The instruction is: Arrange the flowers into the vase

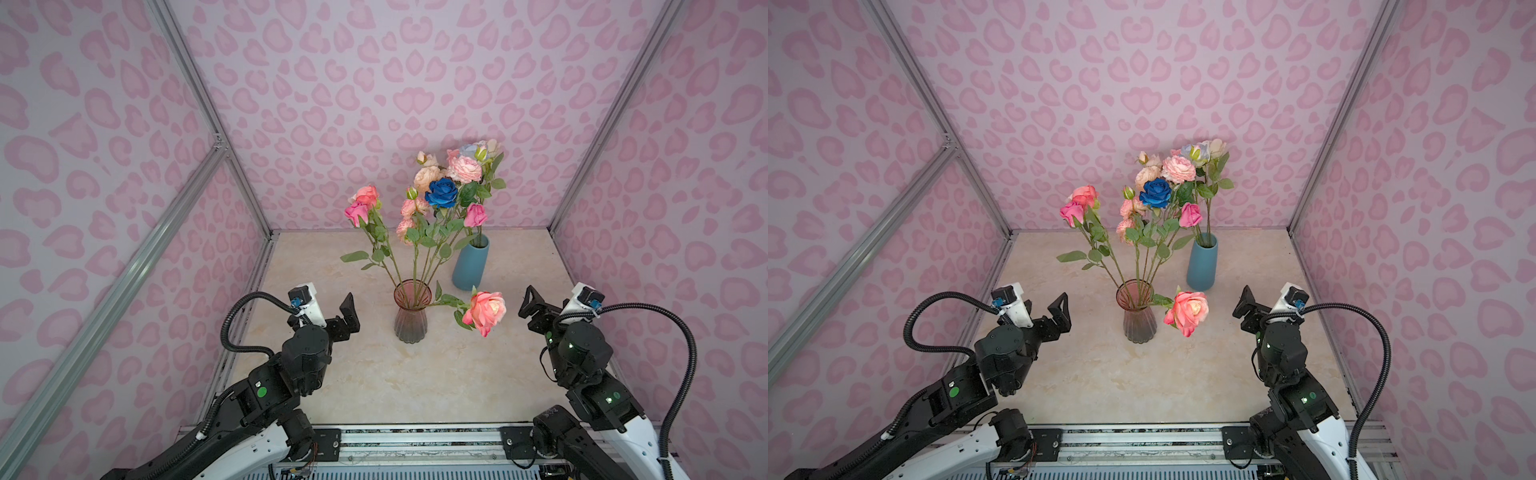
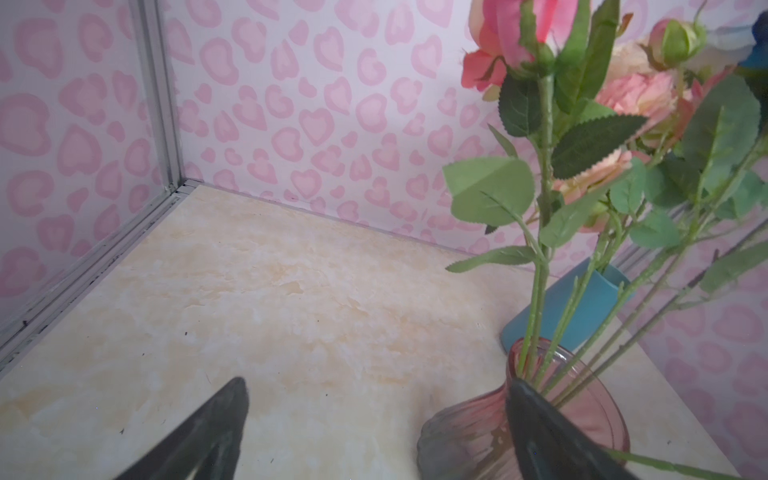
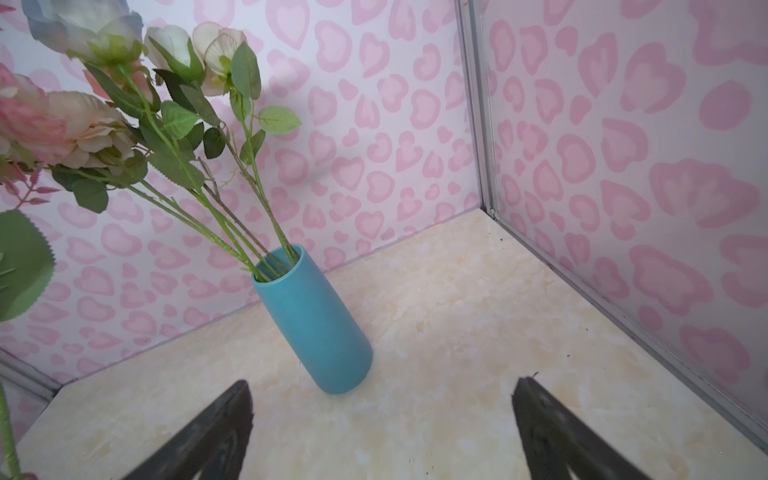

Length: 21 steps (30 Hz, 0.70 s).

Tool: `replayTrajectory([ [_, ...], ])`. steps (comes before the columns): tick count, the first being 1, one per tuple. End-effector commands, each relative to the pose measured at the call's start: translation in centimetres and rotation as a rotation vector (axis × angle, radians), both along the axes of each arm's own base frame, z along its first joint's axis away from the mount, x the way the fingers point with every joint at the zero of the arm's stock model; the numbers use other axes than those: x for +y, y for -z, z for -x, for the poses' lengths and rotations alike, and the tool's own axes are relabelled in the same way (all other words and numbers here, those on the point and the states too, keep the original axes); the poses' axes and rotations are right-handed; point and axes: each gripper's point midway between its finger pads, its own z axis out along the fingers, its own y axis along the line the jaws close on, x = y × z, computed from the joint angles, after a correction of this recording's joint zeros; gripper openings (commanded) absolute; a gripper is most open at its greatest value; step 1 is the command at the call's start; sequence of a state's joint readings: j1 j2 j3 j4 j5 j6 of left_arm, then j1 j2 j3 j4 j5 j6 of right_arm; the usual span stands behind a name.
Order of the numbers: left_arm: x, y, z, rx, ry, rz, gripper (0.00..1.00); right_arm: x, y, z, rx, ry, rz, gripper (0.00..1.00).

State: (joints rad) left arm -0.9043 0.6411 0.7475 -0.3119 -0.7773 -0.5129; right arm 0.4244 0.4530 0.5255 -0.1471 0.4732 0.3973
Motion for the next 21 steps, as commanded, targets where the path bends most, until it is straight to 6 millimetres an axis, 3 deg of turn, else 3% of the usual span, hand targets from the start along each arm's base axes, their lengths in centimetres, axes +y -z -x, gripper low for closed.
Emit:
replayTrajectory([
  [1, -2.3, 0.6, -0.6, 0.02, 0.094, -0.085, 0.97, 2.1, -0.9, -0.9, -0.126, -0.112, 0.123, 0.98],
  [6, -2.0, 3.0, -2.8, 0.081, -0.026, -0.281, 0.98, 3.6, 2.0, -1.5, -0.133, -0.187, 0.214, 0.98],
  [8, -2.4, 3.1, -3.2, 0.011, 0.011, -0.294, 0.98, 4.2, 2.7, -1.9, -0.129, -0.213, 0.28, 0.98],
  [10, -1.4, 3.2, -3.5, -0.1, 0.009, -0.305, 0.98, 5.2, 3.3, -2.2, -0.14, -0.265, 0.329, 0.98],
  [12, 1.7, 3.4, -4.3, -0.143, -0.104, -0.277, 0.98, 5.9, 3.9, -2.5, -0.15, -0.297, 0.361, 0.98],
  [14, 3.9, 4.9, -5.3, -0.115, -0.143, -0.292, 0.98, 6.0, 4.8, -2.8, -0.129, -0.3, 0.414, 0.98],
  [21, 11.5, 10.2, -6.5, -0.083, -0.424, -0.292, 0.98, 3.2, 6.8, -3.4, -0.098, -0.175, 0.53, 0.98],
])
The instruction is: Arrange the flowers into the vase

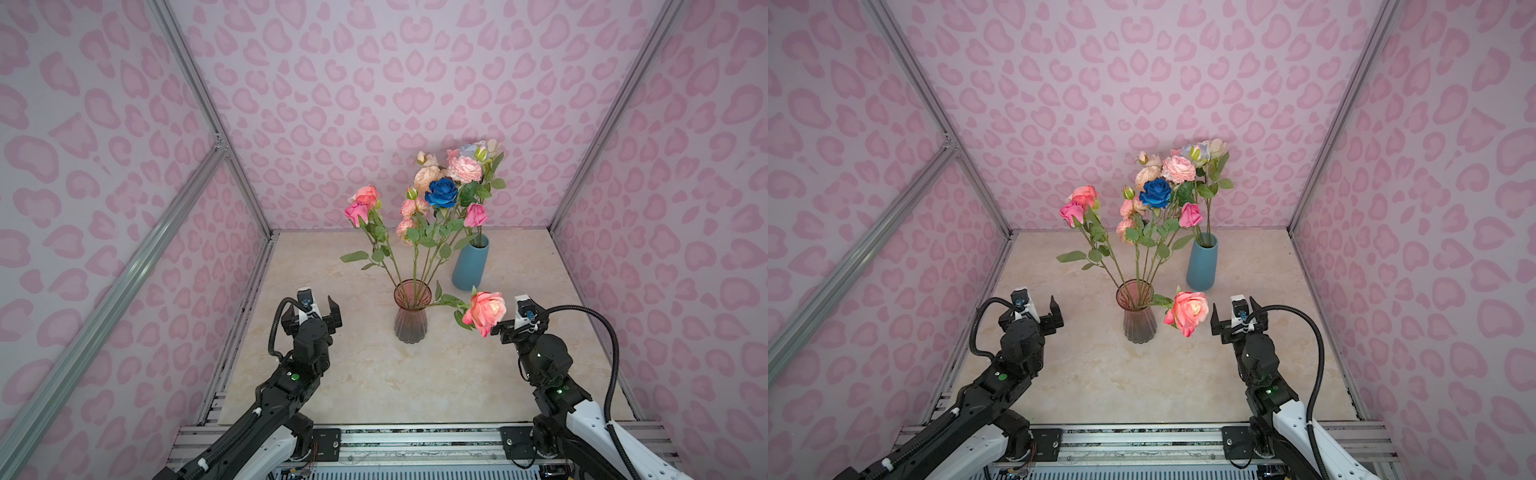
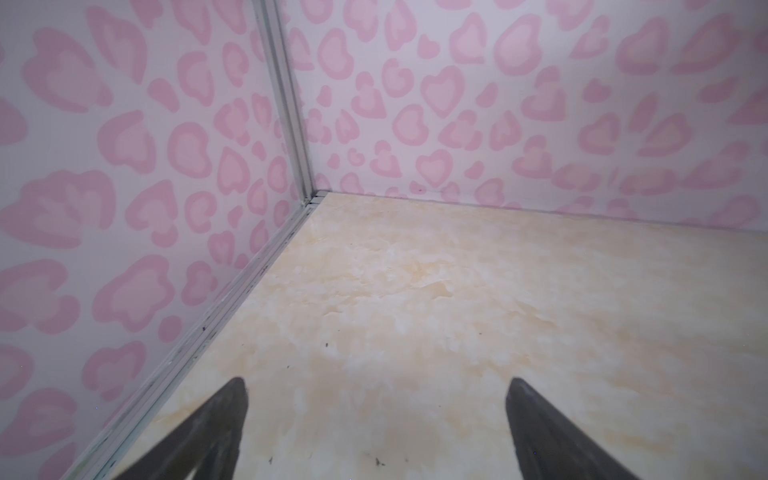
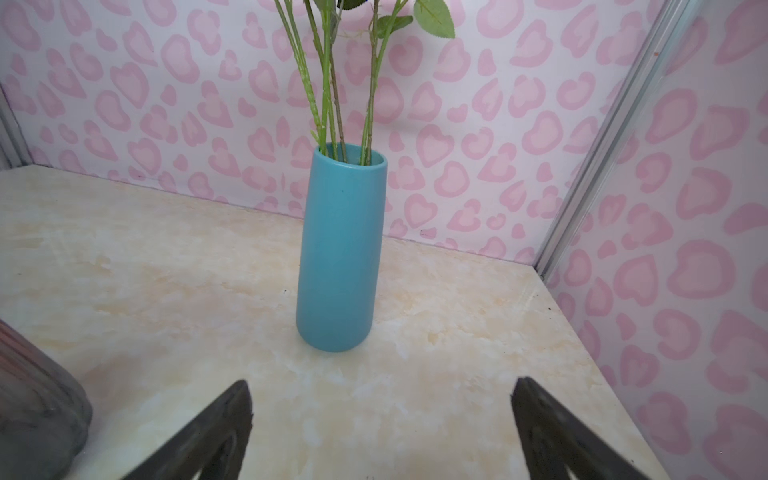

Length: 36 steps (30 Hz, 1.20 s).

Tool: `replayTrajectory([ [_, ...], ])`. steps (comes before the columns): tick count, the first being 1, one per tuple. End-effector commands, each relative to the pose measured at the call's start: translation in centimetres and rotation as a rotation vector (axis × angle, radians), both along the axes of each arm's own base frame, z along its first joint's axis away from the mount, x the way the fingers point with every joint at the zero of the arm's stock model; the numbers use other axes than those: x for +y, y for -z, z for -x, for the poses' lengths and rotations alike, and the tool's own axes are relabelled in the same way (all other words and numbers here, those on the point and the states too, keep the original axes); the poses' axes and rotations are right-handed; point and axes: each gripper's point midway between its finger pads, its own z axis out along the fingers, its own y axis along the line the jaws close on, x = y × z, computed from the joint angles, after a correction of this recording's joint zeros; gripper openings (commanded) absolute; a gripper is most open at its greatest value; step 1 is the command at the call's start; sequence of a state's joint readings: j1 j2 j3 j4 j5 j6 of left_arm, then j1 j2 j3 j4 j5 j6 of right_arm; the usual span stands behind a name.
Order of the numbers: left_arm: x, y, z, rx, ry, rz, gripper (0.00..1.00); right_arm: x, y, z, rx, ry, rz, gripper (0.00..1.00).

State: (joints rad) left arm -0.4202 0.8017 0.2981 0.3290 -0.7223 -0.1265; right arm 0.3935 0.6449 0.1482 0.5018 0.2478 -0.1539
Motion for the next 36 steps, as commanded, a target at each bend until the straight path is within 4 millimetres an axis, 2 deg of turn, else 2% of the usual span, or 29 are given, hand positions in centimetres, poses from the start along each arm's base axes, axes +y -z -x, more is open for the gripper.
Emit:
replayTrajectory([
  [1, 2.3, -0.5, -0.8, -0.121, -0.082, 0.057, 0.98, -1.6, -1.0, -0.4, -0.073, 0.064, 0.008, 0.98],
  [5, 3.4, 1.4, -2.6, -0.088, -0.078, 0.037, 0.97, -4.3, 0.7, -1.4, -0.048, 0.164, -0.075, 0.98],
  [10, 4.2, 3.7, -5.9, -0.042, -0.023, 0.02, 0.98, -5.9, 2.9, -2.4, -0.011, 0.207, -0.055, 0.98],
  [13, 2.3, 4.8, -8.2, 0.027, 0.103, -0.018, 0.98, -5.9, 4.4, -3.3, 0.025, 0.196, -0.081, 0.98],
  [14, 2.4, 5.4, -8.7, 0.03, 0.106, -0.013, 0.98, -5.9, 4.9, -3.7, 0.039, 0.198, -0.084, 0.98],
  [18, 4.3, 6.5, -8.8, 0.02, 0.089, 0.084, 0.98, -5.8, 5.2, -4.7, 0.033, 0.199, -0.081, 1.0],
  [21, 4.1, 6.8, -8.7, 0.035, 0.103, 0.08, 0.98, -5.9, 6.0, -5.9, 0.051, 0.203, -0.066, 1.0],
  [24, 4.1, 6.7, -8.6, 0.032, 0.107, 0.082, 0.98, -6.1, 7.7, -7.0, 0.075, 0.209, -0.058, 1.0],
  [26, 4.1, 6.8, -8.6, 0.034, 0.106, 0.08, 0.98, -6.8, 7.9, -7.6, 0.056, 0.269, -0.053, 1.0],
  [27, 4.1, 6.8, -8.6, 0.035, 0.106, 0.082, 0.98, -7.2, 8.3, -7.8, 0.098, 0.303, -0.06, 1.0],
  [30, 4.0, 6.8, -8.6, 0.033, 0.108, 0.081, 0.98, -7.3, 9.3, -10.2, 0.221, 0.227, -0.122, 1.0],
  [36, 4.0, 6.7, -8.6, 0.032, 0.107, 0.08, 0.98, -7.6, 9.4, -10.3, 0.233, 0.224, -0.136, 1.0],
])
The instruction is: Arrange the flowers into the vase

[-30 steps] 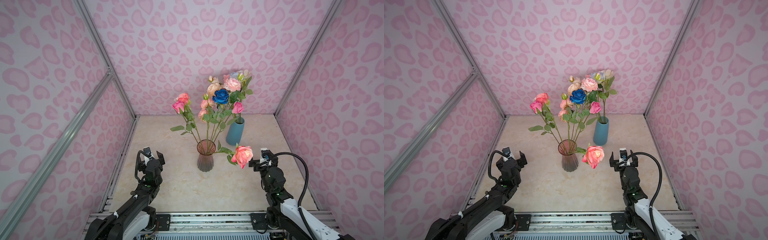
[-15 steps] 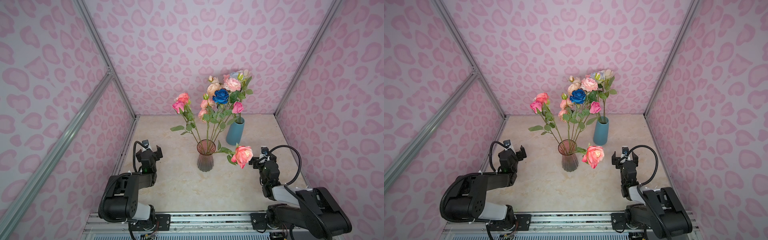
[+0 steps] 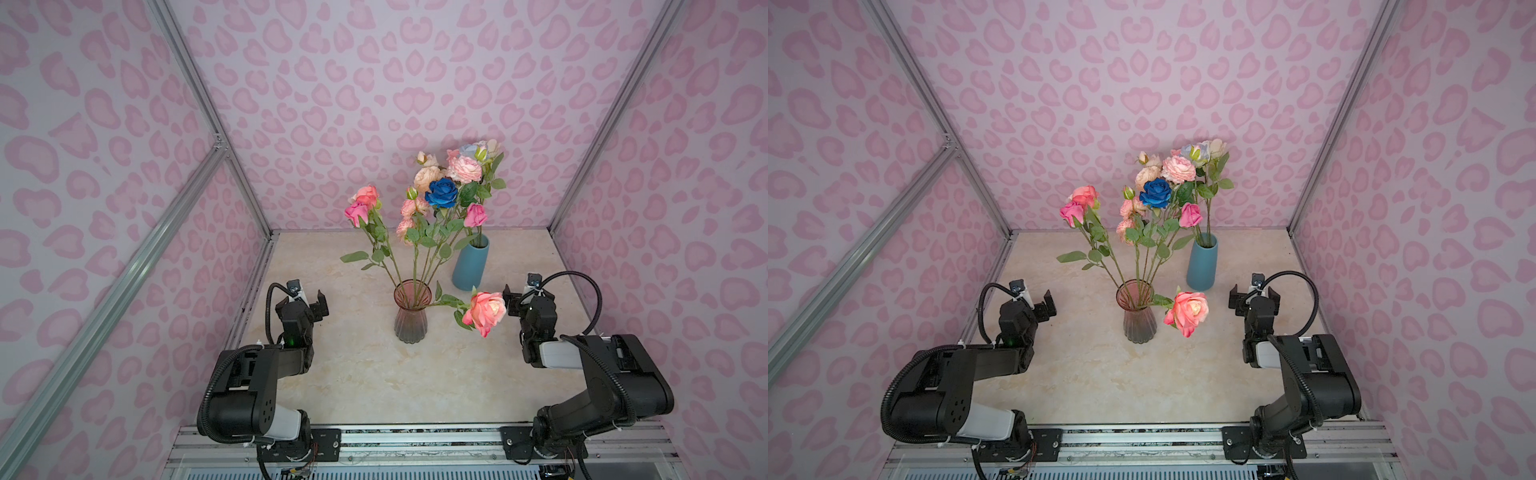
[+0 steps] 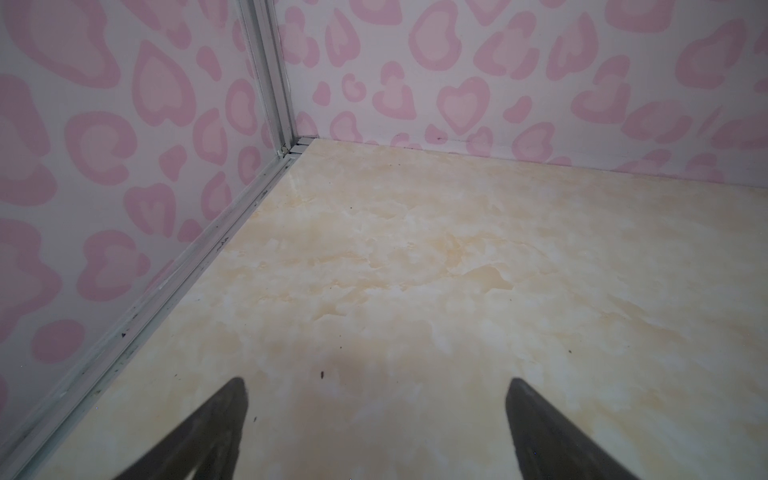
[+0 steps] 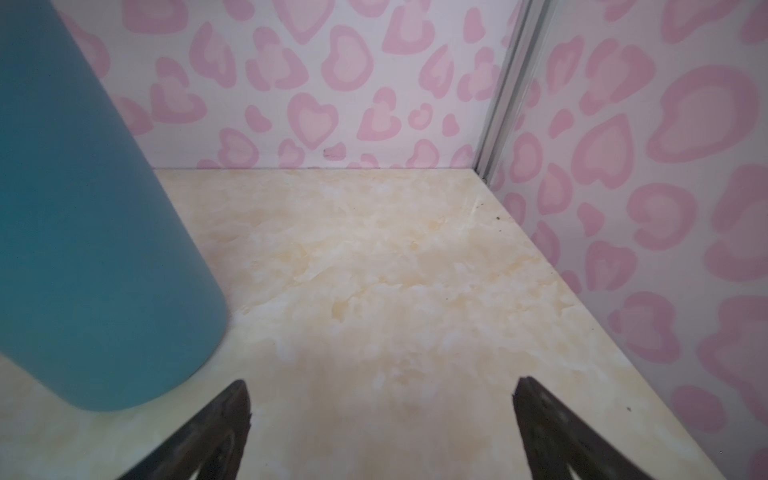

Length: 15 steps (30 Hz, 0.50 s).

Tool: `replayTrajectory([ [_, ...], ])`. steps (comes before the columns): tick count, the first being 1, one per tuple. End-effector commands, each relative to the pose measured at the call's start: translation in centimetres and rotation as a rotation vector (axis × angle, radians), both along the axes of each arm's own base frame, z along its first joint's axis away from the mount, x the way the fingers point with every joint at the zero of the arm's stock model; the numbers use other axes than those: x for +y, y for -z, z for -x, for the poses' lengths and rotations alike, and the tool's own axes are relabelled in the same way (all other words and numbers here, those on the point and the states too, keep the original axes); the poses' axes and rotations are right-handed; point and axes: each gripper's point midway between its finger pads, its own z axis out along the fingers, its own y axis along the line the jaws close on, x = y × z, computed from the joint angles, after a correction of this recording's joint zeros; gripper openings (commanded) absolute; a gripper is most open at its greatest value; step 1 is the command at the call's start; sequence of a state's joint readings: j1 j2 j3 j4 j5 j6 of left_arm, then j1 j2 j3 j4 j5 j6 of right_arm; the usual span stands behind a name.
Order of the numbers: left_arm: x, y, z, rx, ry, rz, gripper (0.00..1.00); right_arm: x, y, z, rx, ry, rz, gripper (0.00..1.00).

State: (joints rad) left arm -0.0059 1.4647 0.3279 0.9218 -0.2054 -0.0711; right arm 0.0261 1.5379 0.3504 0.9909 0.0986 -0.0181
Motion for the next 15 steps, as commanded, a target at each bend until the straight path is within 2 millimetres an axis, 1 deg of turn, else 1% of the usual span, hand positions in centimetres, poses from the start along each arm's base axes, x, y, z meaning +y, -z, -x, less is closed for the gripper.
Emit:
replayTrajectory([
  [1, -0.1, -1.1, -0.4, -0.049, 0.009, 0.005, 0.98, 0.3, 1.1, 0.2, 0.041, -0.015, -0.026, 1.0],
  [2, -0.4, -1.0, -0.5, -0.048, 0.028, 0.008, 0.98, 0.3, 1.1, 0.2, 0.046, -0.015, -0.027, 1.0],
  [3, -1.4, -0.9, -0.7, -0.038, 0.091, 0.007, 0.98, 0.3, 1.0, 0.2, 0.045, -0.014, -0.026, 1.0],
  [4, -1.8, -0.9, -0.9, -0.033, 0.124, 0.008, 0.98, 0.3, 1.0, 0.1, 0.042, -0.015, -0.026, 1.0],
  [15, -1.7, -0.9, -0.8, -0.037, 0.131, 0.017, 0.98, 0.4, 1.1, 0.2, 0.046, -0.017, -0.025, 1.0],
])
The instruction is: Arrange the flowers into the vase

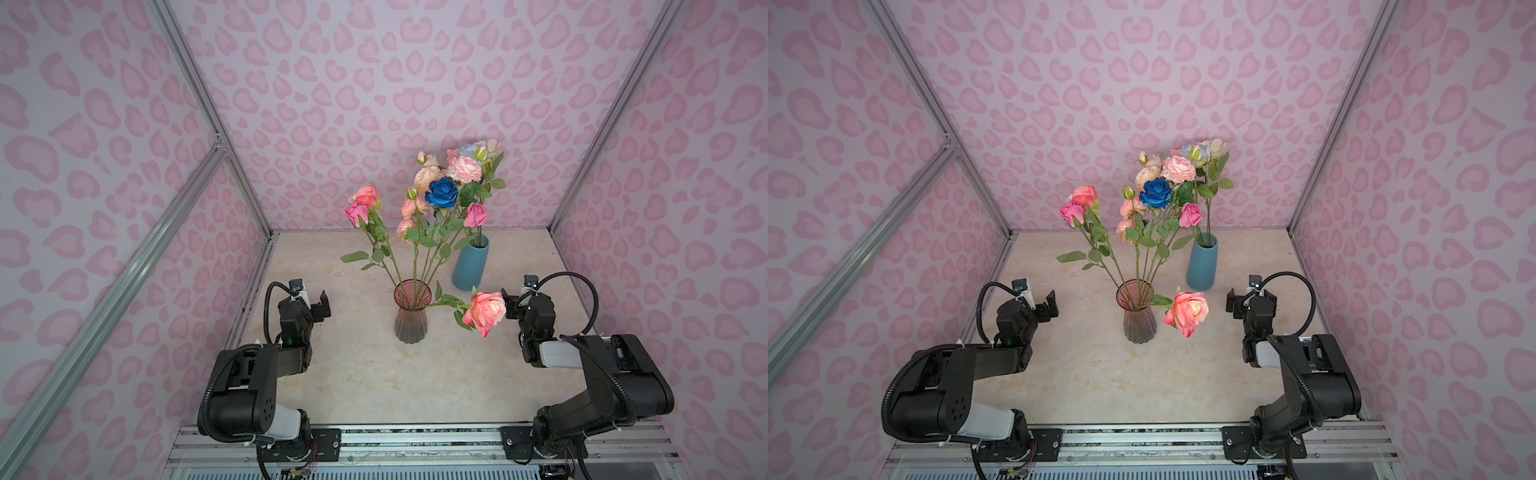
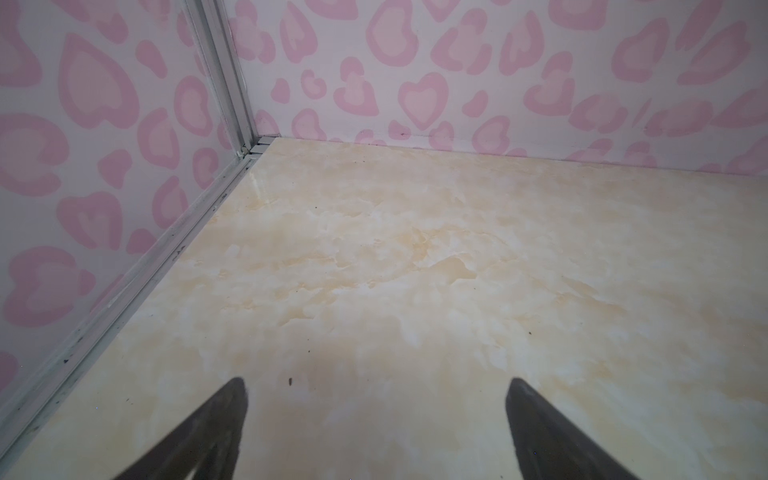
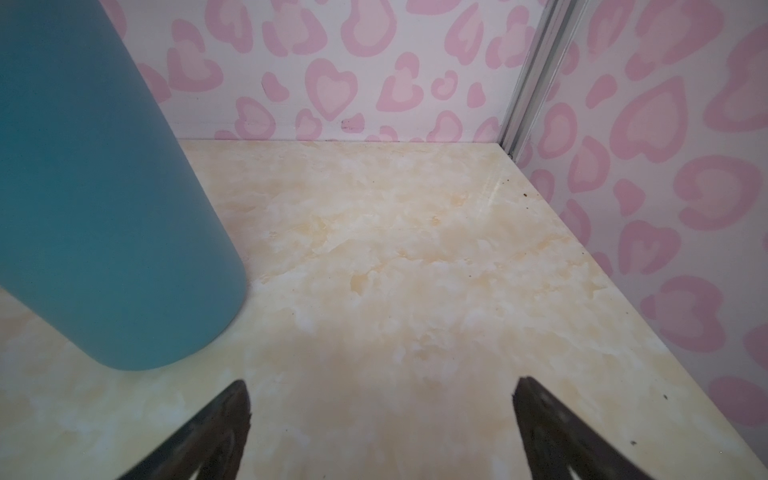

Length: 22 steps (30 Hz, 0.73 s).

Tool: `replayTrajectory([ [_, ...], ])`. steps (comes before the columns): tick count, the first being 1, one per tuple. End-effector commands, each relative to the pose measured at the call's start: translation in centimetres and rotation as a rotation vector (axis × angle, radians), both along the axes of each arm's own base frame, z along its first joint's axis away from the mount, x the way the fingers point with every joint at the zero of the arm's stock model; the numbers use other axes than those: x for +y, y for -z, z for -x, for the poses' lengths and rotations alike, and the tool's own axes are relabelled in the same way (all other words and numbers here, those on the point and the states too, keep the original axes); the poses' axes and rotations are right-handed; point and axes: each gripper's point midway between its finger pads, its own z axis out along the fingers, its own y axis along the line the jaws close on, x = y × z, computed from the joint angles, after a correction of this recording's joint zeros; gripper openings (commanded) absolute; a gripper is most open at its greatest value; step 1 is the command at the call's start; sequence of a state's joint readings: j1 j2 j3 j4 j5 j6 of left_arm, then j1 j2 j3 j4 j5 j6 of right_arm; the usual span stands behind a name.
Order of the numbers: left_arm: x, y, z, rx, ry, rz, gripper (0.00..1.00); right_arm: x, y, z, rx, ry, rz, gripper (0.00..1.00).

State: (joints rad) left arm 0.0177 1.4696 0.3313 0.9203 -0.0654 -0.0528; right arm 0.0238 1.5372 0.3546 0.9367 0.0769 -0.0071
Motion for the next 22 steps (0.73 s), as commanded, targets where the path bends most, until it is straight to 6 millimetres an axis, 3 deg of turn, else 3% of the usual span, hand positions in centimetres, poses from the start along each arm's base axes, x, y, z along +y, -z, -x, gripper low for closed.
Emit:
replayTrajectory([
  [1, -0.16, -1.07, -0.47, -0.042, 0.014, -0.005, 0.98, 0.03, 0.02, -0.01, -0.002, 0.001, -0.009, 1.0],
  [22, -0.17, -1.01, -0.48, -0.038, 0.013, -0.005, 0.98, 0.07, -0.04, -0.01, -0.003, 0.0, -0.01, 1.0],
])
